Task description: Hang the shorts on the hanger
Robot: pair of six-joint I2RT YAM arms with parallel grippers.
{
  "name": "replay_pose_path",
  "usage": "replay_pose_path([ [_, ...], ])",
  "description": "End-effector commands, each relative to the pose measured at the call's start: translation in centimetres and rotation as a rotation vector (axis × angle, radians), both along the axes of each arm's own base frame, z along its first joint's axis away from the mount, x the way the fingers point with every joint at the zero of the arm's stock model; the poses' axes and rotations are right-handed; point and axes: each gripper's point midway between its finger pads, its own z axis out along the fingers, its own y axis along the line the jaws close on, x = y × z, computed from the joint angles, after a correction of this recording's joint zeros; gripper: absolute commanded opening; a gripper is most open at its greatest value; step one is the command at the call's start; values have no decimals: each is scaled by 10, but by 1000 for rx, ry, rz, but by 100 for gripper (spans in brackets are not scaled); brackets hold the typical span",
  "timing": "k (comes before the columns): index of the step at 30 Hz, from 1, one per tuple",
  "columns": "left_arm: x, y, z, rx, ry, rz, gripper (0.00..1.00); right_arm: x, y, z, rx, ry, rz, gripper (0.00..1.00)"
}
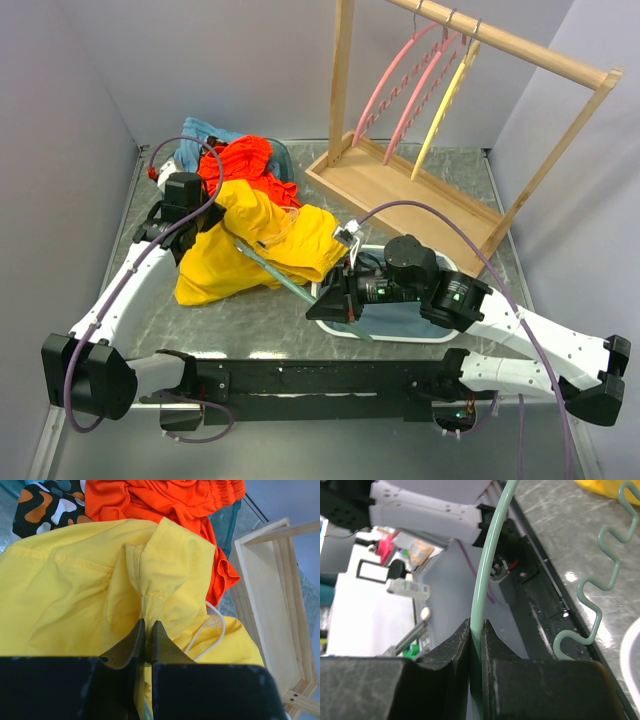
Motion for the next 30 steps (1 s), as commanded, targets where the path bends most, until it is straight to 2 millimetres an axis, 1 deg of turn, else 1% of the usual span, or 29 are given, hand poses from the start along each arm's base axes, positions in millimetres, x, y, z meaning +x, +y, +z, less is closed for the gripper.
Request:
replay_pose_path([
  [1, 0, 2, 24, -7, -73, -1, 1, 21, 3, 26, 51, -105, -94, 0],
  [2, -1, 2, 24, -8, -74, -2, 1, 29, 2, 23, 35, -116, -137, 0],
  [4, -2, 1, 24, -9, -75, -11, 1, 32, 0, 20, 23, -129, -161, 0],
  [9, -7, -1, 21, -7, -70, -31, 1, 40, -5, 29, 49, -172, -214, 0],
  [12, -12, -7, 20, -25, -61, -69, 2, 43, -4, 32, 63, -215, -233, 0],
  [14, -16, -12, 22, -44, -66, -93, 4, 38, 1, 34, 89, -237, -207, 0],
  [15, -17, -13, 21, -47, -65, -98, 4, 36, 5, 38, 123, -249, -196, 0],
  [16, -19, -13, 22, -51, -66, -101, 4, 40, 6, 40, 127, -275, -230, 0],
  [17, -21, -14, 20, -53, -54, -106, 5, 35, 10, 40, 127, -291, -224, 0],
  [18, -22, -14, 20, -53, -53, -109, 5, 36, 11, 43, 134, -309, -236, 0],
  [20, -24, -15, 21, -58, -57, -118, 6, 34, 17, 43, 143, -330, -215, 0],
  [23, -25, -19, 24, -71, -55, -135, 7, 29, 34, 33, 163, -337, -165, 0],
  [26, -26, -23, 30, -90, -65, -154, 9, 27, 44, 26, 193, -372, -137, 0],
  [28, -27, -24, 35, -93, -71, -158, 9, 31, 47, 24, 213, -401, -147, 0],
  [30, -27, -25, 39, -97, -76, -161, 10, 41, 50, 19, 223, -417, -191, 0],
])
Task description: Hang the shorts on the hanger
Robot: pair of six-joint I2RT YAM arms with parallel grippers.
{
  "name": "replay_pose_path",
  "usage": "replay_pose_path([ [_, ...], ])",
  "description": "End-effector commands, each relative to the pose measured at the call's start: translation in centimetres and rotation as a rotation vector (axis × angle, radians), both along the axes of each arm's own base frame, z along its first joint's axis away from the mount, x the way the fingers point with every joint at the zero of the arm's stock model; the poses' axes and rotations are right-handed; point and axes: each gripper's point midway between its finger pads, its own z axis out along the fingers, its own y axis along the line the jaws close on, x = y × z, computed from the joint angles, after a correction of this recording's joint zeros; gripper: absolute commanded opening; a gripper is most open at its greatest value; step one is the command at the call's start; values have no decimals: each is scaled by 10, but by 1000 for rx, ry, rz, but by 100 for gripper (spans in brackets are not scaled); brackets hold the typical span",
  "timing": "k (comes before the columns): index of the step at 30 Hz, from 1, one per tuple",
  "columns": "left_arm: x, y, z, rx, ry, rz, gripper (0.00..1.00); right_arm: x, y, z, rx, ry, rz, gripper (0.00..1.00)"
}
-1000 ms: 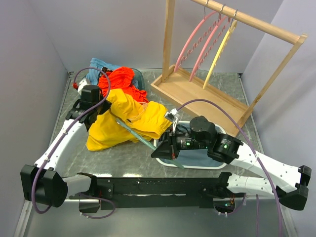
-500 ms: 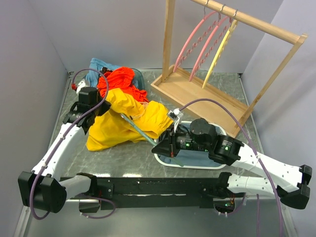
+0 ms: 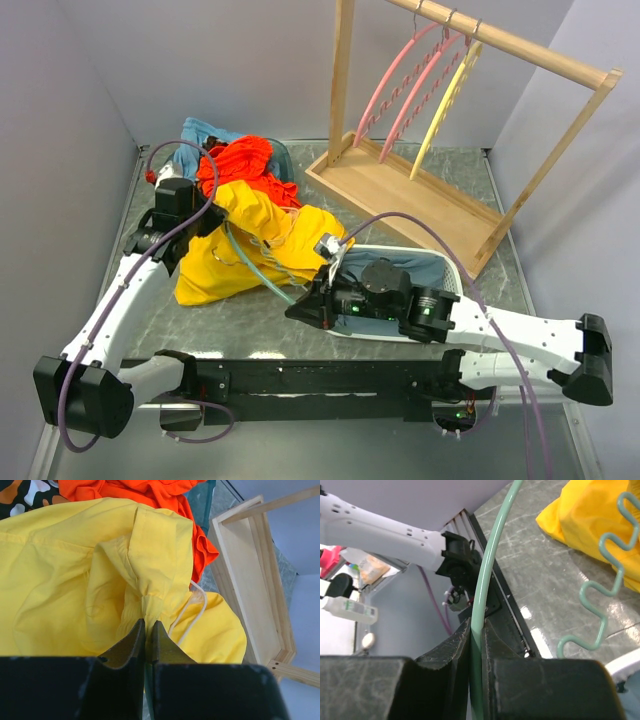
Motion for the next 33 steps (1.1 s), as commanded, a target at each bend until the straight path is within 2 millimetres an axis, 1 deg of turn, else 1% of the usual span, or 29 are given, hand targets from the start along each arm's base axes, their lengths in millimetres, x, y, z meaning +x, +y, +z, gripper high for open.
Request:
replay_pose_path([
  [1, -7, -10, 27, -33, -54, -61, 10, 24, 13, 47, 214, -180, -70, 0],
  [2, -7, -10, 28, -34, -57, -61, 11, 25, 15, 44, 225, -183, -64, 0],
  [4, -8, -8, 29, -30, -59, -54, 11, 27, 17, 48, 276, -209, -71, 0],
  [6, -10, -6, 28, -21, -53, -50, 11, 35, 16, 41, 287, -227, -110, 0],
  [9, -12, -9, 29, -23, -54, -68, 14, 37, 13, 40, 348, -244, -105, 0],
  [10, -12, -9, 31, -23, -58, -70, 16, 35, 16, 38, 351, -250, -84, 0],
  [11, -12, -9, 32, -22, -58, -71, 17, 36, 21, 34, 340, -254, -79, 0],
  [12, -12, -9, 33, -17, -62, -74, 18, 38, 21, 34, 344, -262, -83, 0],
  [13, -14, -11, 36, -21, -66, -90, 24, 40, 20, 34, 353, -268, -92, 0],
  [14, -14, -10, 38, -18, -71, -87, 27, 45, 15, 26, 356, -264, -102, 0],
  [15, -17, -9, 40, -8, -75, -93, 28, 48, 11, 37, 412, -260, -109, 0],
  [16, -18, -8, 43, -3, -82, -96, 34, 50, 10, 37, 420, -254, -107, 0],
  [19, -22, -6, 53, 8, -101, -106, 46, 54, 8, 37, 433, -252, -111, 0],
  [20, -23, -4, 57, 14, -109, -103, 49, 54, 9, 33, 429, -247, -103, 0],
  [21, -25, 1, 59, 23, -112, -93, 54, 55, 8, 35, 439, -244, -104, 0],
  [22, -26, 4, 61, 27, -114, -88, 60, 56, 10, 31, 433, -238, -99, 0],
  [24, -27, 13, 71, 34, -144, -71, 65, 56, 11, 31, 439, -231, -89, 0],
  [25, -28, 14, 75, 35, -152, -73, 77, 58, 12, 27, 435, -224, -90, 0],
  [27, -31, 19, 91, 51, -191, -74, 80, 59, 13, 27, 441, -215, -88, 0],
  [28, -33, 22, 96, 62, -199, -67, 83, 62, 12, 26, 442, -209, -92, 0],
  [29, -34, 23, 109, 68, -228, -64, 85, 63, 12, 26, 444, -205, -91, 0],
  [30, -37, 25, 117, 81, -248, -64, 88, 63, 12, 27, 451, -198, -86, 0],
  [33, -48, 29, 139, 105, -300, -64, 89, 68, 12, 28, 456, -181, -89, 0],
])
